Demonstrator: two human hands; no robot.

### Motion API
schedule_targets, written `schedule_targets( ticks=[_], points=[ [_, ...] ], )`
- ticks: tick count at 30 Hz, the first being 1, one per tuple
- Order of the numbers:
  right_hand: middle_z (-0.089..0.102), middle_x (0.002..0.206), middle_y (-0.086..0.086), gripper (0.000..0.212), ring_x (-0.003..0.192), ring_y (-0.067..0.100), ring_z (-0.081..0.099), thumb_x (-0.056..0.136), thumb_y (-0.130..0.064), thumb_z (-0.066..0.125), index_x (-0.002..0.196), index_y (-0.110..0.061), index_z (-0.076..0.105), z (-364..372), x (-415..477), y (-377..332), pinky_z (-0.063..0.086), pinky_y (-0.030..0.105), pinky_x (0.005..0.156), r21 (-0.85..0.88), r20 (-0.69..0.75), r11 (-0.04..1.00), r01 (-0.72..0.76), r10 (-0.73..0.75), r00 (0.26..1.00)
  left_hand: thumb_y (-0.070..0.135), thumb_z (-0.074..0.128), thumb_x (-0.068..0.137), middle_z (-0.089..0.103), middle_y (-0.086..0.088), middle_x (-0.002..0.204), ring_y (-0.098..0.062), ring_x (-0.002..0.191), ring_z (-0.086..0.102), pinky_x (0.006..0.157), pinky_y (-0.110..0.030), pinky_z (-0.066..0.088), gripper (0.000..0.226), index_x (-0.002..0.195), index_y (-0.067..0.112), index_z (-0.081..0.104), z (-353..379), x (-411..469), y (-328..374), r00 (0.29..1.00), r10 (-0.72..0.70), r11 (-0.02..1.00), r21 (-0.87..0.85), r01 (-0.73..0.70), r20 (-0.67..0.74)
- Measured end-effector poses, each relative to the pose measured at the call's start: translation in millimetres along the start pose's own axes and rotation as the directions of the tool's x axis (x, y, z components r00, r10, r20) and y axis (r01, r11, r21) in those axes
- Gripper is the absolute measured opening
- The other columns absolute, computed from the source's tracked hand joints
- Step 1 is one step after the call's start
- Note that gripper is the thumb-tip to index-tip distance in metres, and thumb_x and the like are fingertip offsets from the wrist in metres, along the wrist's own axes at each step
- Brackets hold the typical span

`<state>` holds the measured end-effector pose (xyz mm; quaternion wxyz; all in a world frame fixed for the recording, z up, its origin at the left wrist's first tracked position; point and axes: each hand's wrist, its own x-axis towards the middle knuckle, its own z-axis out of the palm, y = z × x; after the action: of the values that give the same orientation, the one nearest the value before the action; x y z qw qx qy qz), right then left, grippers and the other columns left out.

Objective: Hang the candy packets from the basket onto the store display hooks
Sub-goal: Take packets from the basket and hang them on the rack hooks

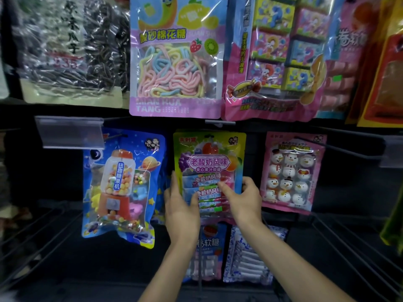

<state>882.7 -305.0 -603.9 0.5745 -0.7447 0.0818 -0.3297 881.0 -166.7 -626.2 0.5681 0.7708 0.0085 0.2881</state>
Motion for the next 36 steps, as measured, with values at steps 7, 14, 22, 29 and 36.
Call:
schedule_targets(
  ticks=[7,14,22,29,36],
  points=[
    [0.066,0.1,-0.013,0.057,0.088,0.004,0.063,0.084,-0.038,0.086,0.129,-0.021,0.054,0.7,0.5,1.1,0.047,0.019,0.07,-0.038,0.012,0.999,0.01,-0.009,1.0,0.033,0.07,0.099,0.029,0.001,0.169,-0.024,0.154,0.031,0.117,-0.049,0.039,0.091,0.164,0.046,0.008,-1.4,-2.4,0.5,0.999,-0.016,1.0,-0.021,0.016,0.032],
    [0.065,0.127,-0.002,0.08,0.118,0.02,0.063,0.08,-0.044,0.088,0.145,-0.025,0.046,3.5,1.1,8.4,0.056,0.044,0.1,-0.047,0.002,0.999,0.024,-0.023,1.0,0.037,0.069,0.098,0.026,0.004,0.17,-0.023,0.156,0.027,0.118,-0.048,0.037,0.091,0.164,0.046,0.007,-1.6,-2.0,0.4,0.999,-0.024,0.999,-0.039,0.025,0.033],
    [0.064,0.129,-0.002,0.082,0.118,0.02,0.063,0.079,-0.045,0.088,0.146,-0.025,0.046,1.9,-1.6,12.3,0.056,0.047,0.099,-0.087,-0.002,0.996,0.023,-0.023,1.0,0.032,0.069,0.099,0.023,0.005,0.172,-0.021,0.156,0.028,0.115,-0.042,0.039,0.091,0.166,0.04,0.009,-5.8,-3.7,-0.3,0.999,-0.003,1.0,-0.025,0.004,0.038],
    [0.06,0.117,-0.005,0.079,0.106,0.016,0.06,0.082,-0.041,0.087,0.147,-0.023,0.046,-10.6,-7.6,7.0,0.054,0.035,0.089,-0.12,-0.005,0.993,-0.004,0.004,1.0,0.028,0.071,0.098,0.03,0.005,0.168,-0.019,0.151,0.036,0.1,-0.026,0.032,0.086,0.166,0.031,0.019,-12.9,-13.4,1.9,0.999,0.036,0.999,0.035,-0.037,0.035],
    [0.056,0.126,-0.003,0.077,0.112,0.013,0.055,0.086,-0.042,0.084,0.149,-0.025,0.044,-35.9,-26.0,-0.3,0.05,0.032,0.089,-0.194,0.025,0.981,0.004,0.001,1.0,0.032,0.068,0.1,0.039,-0.002,0.159,-0.024,0.14,0.047,0.097,-0.037,0.046,0.075,0.162,0.028,0.027,-31.4,-34.4,14.9,0.996,0.037,0.991,0.129,-0.047,0.08]
  ],
)
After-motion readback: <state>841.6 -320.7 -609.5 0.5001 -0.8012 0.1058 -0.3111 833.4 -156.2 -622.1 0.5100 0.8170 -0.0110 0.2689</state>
